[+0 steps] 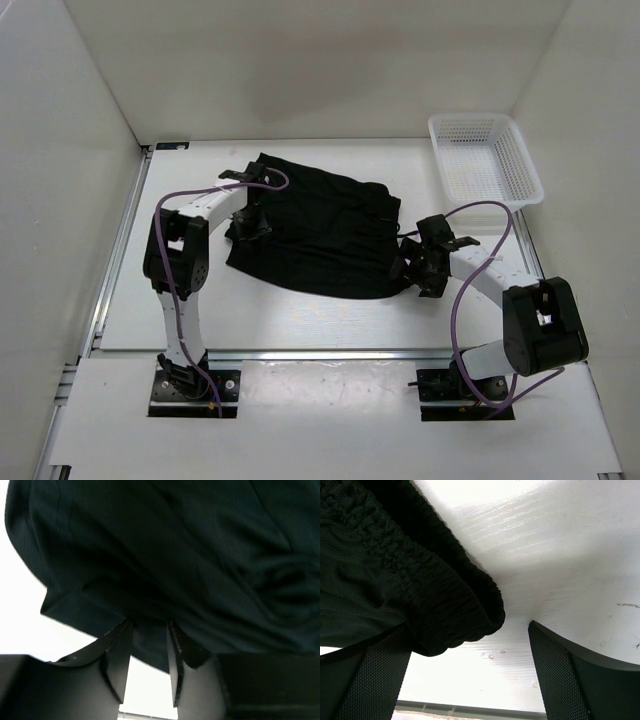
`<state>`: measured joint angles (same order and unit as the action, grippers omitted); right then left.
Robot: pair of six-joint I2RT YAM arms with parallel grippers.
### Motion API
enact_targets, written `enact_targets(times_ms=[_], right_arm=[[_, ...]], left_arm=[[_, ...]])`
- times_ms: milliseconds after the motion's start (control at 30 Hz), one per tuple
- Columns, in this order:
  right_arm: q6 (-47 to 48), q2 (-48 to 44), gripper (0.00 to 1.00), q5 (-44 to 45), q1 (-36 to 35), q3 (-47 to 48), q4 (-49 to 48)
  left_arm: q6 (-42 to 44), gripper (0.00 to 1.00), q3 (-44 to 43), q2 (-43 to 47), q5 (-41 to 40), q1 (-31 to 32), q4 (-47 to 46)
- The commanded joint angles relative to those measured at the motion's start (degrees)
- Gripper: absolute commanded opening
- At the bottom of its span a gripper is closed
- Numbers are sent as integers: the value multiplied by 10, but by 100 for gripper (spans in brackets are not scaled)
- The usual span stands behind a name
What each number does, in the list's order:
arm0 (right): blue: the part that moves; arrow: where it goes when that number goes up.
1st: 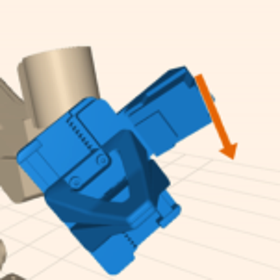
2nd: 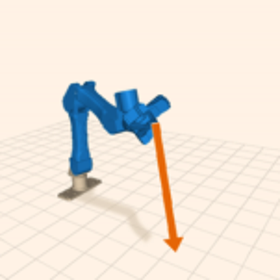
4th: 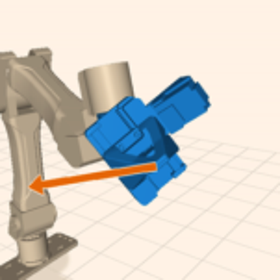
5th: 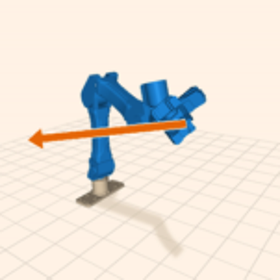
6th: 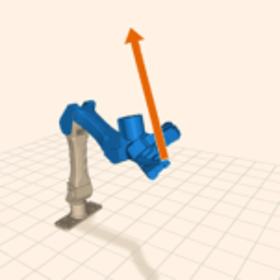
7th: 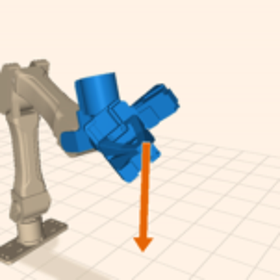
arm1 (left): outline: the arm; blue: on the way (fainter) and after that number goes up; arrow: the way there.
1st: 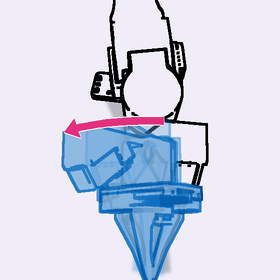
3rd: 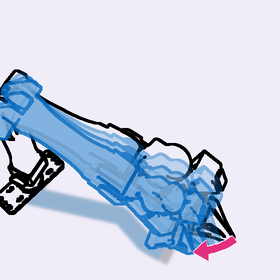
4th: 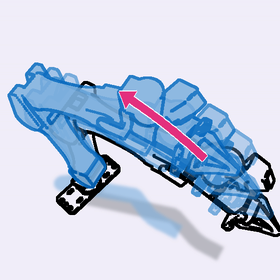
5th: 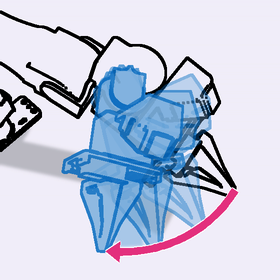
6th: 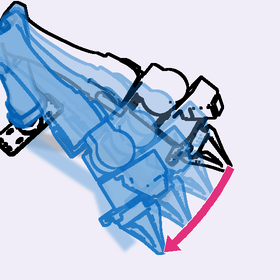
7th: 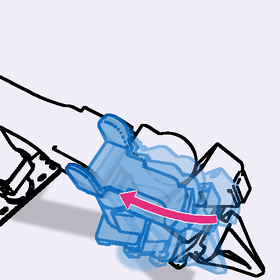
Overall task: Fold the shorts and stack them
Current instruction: Flatten the shorts out
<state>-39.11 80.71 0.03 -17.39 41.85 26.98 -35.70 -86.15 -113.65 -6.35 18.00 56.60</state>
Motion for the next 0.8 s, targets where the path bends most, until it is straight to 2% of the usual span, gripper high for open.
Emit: enact_targets(times_ms=[0,167,200,233,333,533,767], right_arm=[[11,-2,98,15,-3,3,13],[16,3,98,15,-3,13,18],[16,3,98,15,-3,13,18],[16,3,98,15,-3,13,18],[16,9,98,21,-3,18,18],[16,9,98,21,-3,18,24],[21,-10,99,26,-8,18,40]], left_arm=[[-5,43,-31,0,-36,-2,2],[-10,24,-36,-10,-56,-2,7],[-10,13,-36,-11,-56,-2,7],[-10,10,-36,-11,-56,-2,7],[-16,10,-23,2,-61,-2,13],[-21,10,35,114,-62,4,18],[-59,10,186,259,-19,25,29]])
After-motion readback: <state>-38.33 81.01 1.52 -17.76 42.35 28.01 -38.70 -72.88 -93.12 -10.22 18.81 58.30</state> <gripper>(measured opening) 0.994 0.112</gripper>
